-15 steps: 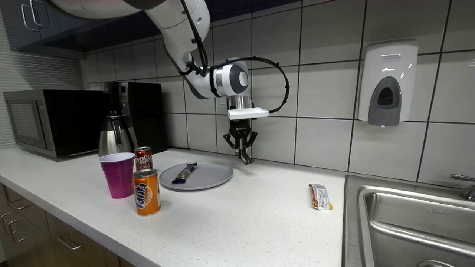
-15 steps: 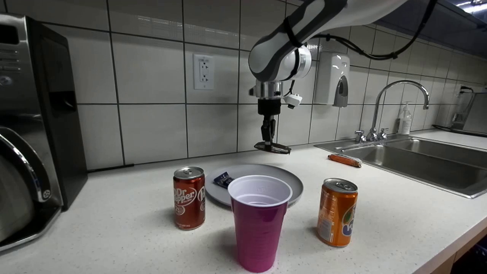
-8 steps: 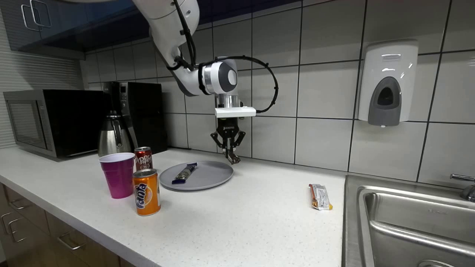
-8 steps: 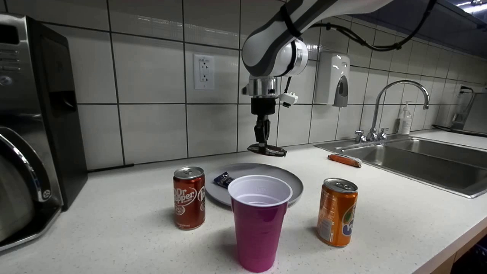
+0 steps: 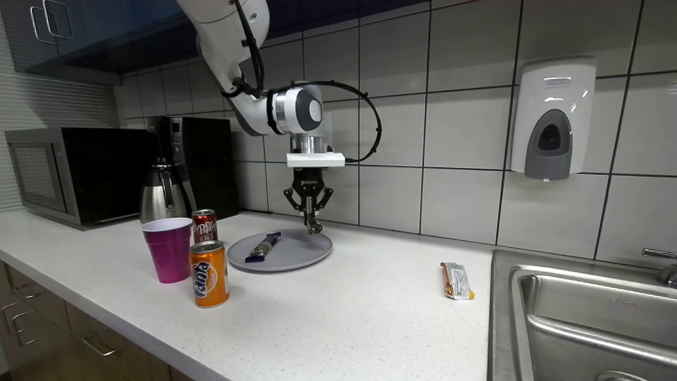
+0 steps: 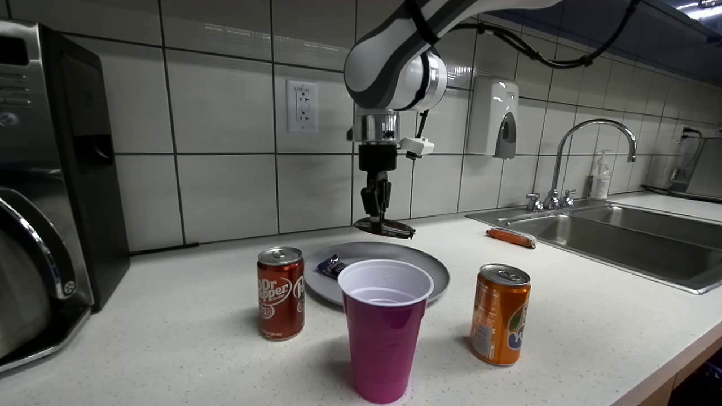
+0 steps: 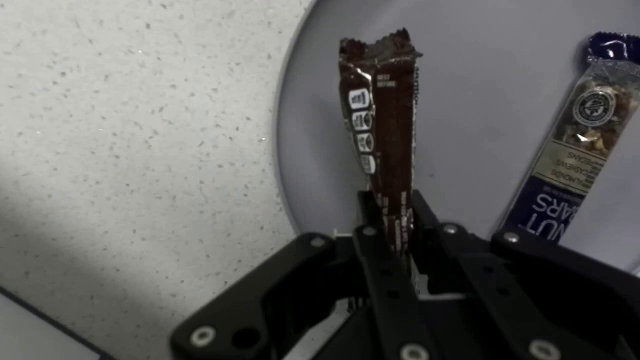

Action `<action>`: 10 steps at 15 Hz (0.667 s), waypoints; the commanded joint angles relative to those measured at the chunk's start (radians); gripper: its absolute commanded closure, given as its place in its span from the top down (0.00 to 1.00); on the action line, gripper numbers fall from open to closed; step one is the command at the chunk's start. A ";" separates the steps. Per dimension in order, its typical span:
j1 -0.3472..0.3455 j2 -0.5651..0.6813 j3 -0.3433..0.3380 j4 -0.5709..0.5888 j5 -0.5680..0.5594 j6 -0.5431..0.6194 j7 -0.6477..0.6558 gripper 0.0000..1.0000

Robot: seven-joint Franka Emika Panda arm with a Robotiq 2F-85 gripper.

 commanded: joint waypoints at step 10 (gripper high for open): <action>0.020 -0.006 0.015 -0.025 0.052 -0.024 0.160 0.04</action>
